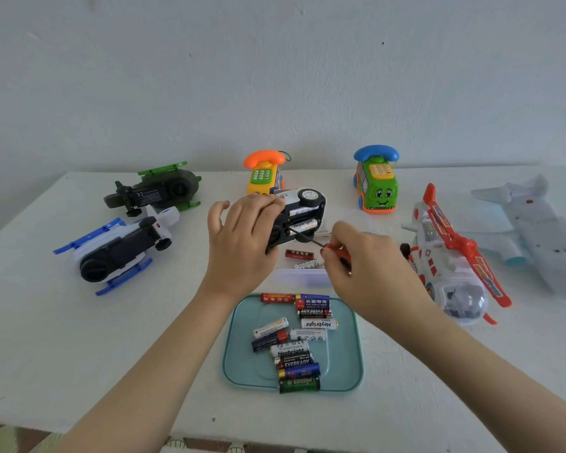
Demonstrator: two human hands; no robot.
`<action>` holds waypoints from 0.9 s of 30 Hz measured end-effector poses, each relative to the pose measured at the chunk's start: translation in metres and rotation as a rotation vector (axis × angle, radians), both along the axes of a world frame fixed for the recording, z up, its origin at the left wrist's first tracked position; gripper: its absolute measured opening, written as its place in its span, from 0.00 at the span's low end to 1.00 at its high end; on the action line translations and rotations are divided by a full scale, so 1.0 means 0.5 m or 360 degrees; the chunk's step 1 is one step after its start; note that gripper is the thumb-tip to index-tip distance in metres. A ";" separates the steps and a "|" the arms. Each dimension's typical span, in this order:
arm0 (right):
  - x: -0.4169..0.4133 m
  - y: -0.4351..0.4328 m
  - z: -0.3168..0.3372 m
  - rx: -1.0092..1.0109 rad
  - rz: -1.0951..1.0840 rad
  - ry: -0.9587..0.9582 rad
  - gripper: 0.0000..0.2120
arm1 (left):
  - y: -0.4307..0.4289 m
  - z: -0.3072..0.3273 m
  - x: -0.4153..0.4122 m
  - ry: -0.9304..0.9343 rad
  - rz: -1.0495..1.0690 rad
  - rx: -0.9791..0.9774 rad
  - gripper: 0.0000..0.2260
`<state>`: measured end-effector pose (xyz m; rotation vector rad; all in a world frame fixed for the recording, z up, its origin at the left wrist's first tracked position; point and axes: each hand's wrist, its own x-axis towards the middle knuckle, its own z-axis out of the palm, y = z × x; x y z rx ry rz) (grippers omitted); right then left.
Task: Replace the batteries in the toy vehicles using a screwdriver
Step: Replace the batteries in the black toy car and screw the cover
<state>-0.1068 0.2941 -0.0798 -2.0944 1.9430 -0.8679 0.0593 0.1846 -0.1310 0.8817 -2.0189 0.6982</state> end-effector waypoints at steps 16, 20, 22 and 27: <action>-0.037 -0.021 0.010 0.0000 -0.0095 -0.0063 0.07 | -0.004 -0.002 -0.007 -0.0184 -0.0094 -0.0204 0.14; -0.039 -0.034 0.009 0.0020 -0.0098 -0.0001 0.06 | -0.010 0.000 -0.006 -0.0370 -0.0100 -0.0315 0.14; -0.040 -0.037 0.008 0.0028 -0.0086 0.0020 0.06 | -0.012 0.002 -0.006 -0.0404 -0.0101 -0.0313 0.13; -0.050 -0.038 0.009 0.0034 -0.0040 0.0063 0.05 | -0.011 0.003 -0.006 -0.0321 -0.0078 -0.0209 0.15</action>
